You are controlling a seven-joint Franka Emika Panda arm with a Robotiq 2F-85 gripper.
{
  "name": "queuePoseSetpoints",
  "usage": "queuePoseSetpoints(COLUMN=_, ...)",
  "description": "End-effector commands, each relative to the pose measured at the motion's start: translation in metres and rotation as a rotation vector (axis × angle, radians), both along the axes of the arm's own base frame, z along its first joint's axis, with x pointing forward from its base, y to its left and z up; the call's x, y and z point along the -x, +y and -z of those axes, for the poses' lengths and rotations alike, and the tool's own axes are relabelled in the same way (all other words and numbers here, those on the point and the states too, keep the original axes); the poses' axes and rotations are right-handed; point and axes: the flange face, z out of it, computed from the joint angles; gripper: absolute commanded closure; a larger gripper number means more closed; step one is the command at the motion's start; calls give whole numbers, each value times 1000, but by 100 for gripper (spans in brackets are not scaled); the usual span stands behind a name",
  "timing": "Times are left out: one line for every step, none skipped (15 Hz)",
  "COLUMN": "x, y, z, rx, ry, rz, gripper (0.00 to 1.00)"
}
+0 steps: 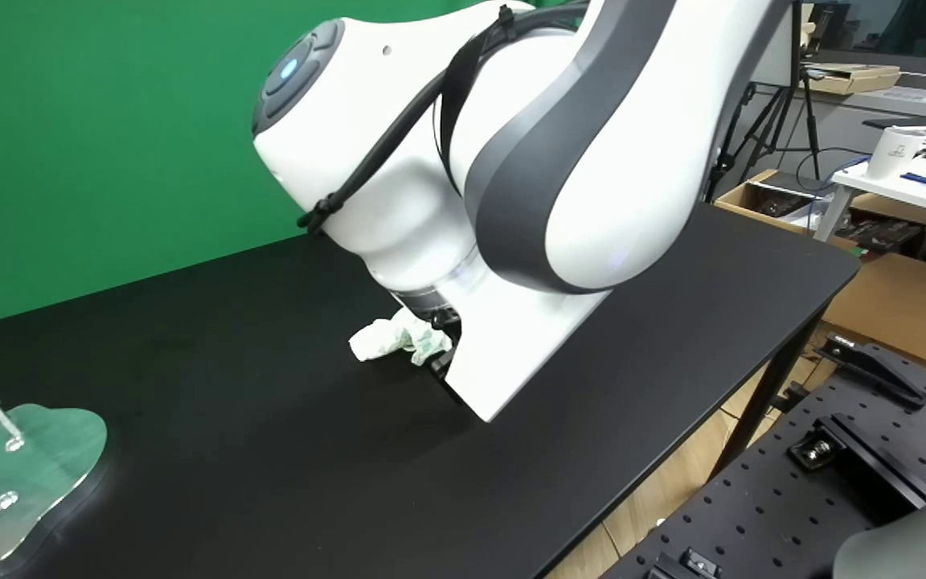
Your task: Put the cloth on the stand
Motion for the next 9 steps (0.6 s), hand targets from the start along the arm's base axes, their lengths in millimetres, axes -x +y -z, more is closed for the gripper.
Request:
queuePoseSetpoints(x=-24, y=1, z=-29, rx=-69, ry=-64, rz=4, gripper=0)
queuePoseSetpoints(x=-33, y=0, z=-37, rx=-95, ry=-82, rz=4, gripper=0)
queuePoseSetpoints(x=-40, y=-2, z=-43, rx=-113, ry=-103, rz=10, gripper=0)
queuePoseSetpoints(x=-49, y=-5, z=-48, rx=-130, ry=-120, rz=21, gripper=0)
queuePoseSetpoints(x=-57, y=-10, z=-52, rx=-149, ry=-131, rz=28, gripper=0)
queuePoseSetpoints(x=-65, y=-15, z=-55, rx=-158, ry=-146, rz=39, gripper=0)
queuePoseSetpoints(x=-73, y=-21, z=-57, rx=-173, ry=-149, rz=48, gripper=0)
queuePoseSetpoints(x=-81, y=-27, z=-57, rx=-188, ry=-150, rz=46, gripper=0)
queuePoseSetpoints(x=-87, y=-32, z=-56, rx=-203, ry=-149, rz=44, gripper=0)
